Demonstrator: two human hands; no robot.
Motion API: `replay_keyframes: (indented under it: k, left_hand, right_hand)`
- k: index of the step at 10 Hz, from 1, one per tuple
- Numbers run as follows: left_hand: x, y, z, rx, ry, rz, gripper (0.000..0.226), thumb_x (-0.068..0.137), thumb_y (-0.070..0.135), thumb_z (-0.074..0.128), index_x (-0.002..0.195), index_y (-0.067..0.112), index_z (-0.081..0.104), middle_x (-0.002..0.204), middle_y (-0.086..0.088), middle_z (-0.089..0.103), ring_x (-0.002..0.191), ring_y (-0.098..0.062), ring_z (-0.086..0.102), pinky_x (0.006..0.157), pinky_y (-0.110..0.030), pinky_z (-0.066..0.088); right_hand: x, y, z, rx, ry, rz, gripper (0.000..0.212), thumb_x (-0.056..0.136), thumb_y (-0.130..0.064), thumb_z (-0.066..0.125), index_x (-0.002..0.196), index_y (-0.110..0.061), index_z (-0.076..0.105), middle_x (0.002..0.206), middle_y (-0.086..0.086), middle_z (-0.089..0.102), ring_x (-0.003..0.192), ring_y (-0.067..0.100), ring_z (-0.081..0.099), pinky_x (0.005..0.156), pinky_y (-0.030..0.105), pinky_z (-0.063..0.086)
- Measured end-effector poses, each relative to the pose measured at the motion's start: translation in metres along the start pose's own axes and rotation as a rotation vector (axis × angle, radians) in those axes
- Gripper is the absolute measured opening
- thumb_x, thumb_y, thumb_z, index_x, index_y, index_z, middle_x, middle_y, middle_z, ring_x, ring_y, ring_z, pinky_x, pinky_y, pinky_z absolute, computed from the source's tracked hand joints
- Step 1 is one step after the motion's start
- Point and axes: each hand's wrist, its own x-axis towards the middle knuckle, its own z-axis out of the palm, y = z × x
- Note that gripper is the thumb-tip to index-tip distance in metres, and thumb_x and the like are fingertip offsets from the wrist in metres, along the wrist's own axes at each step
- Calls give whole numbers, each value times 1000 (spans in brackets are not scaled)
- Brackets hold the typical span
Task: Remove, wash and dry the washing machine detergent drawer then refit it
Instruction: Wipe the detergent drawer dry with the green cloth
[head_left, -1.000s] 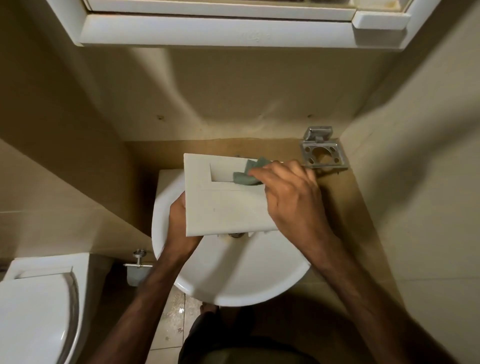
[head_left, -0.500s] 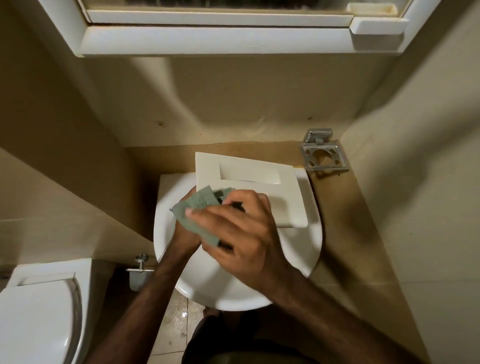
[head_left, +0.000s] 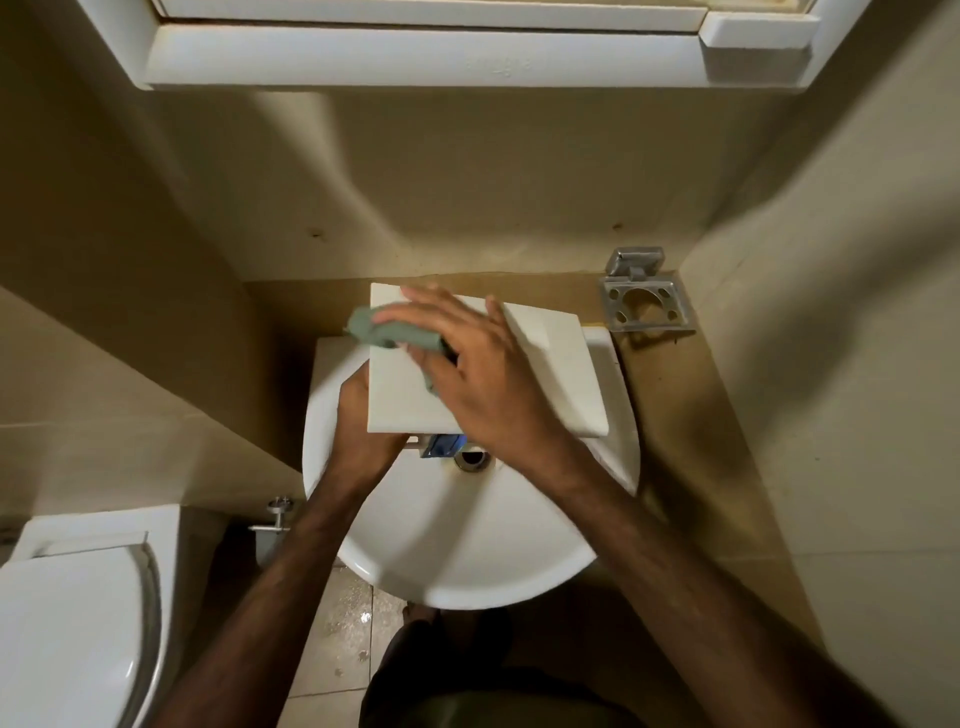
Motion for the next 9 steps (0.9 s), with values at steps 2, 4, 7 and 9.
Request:
replay_keyframes:
  k: [2,4,7,9]
  left_hand:
    - [-30,51,7,-101,18,66,14,76,34,69,90,32,72,88,8,73,85,-14,67,78,-36,56]
    - [-39,60,28,-120,67,98,26,91,9,63,116,15,58,104,30,72,97,12,64,85,-11,48]
    - [-43,44,12,-158,57,-65,37,77,7,79,91,41,78,90,19,78,88,-3,72,79,-29,60]
    - [-47,55,30,-170,47,-137,43,88,-13,69,99,27,62,80,38,72,84,15,69,69,-4,51]
  right_hand:
    - [0,49,-14,-110,304,315,43,88,1,61,124,-19,75,127,1,73,114,25,68,98,48,54]
    - [-30,-20,28,-67,2,-78,55,82,4,54,129,-17,73,148,8,60,138,25,51,123,41,29]
    - [-31,92,-62,-55,70,262,56,88,12,55,129,-23,73,138,-2,66,127,6,58,111,43,47]
    - [-66,72,-57,11,243,399,49,95,9,58,130,-22,72,131,-13,67,123,6,61,109,33,52]
